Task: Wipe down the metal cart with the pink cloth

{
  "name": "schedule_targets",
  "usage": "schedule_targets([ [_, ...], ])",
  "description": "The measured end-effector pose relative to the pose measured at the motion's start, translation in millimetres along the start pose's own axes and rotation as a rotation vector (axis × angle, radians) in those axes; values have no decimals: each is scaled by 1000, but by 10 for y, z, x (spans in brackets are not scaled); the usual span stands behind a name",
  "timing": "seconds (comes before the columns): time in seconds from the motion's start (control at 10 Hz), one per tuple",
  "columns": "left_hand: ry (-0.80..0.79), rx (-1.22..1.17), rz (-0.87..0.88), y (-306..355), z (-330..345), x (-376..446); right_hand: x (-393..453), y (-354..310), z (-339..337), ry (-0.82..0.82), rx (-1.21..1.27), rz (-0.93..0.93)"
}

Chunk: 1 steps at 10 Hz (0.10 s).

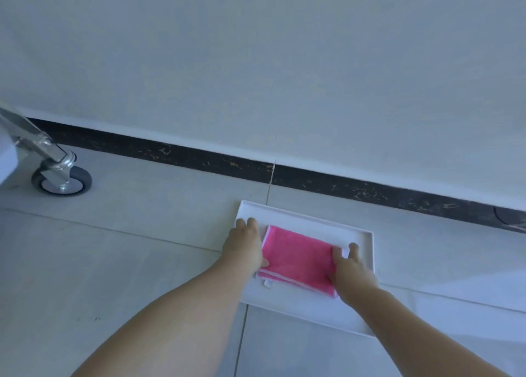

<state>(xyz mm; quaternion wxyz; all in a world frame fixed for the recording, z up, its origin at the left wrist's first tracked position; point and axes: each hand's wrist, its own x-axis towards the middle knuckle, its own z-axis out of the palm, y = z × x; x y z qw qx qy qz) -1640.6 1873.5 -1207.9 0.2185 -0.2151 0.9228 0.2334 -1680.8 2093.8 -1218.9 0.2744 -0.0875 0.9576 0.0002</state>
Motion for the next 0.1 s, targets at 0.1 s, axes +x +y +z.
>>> schedule_targets([
  [0.1,-7,47,27,13,-228,-158,-150,-30,-317,-22,-32,-37],
])
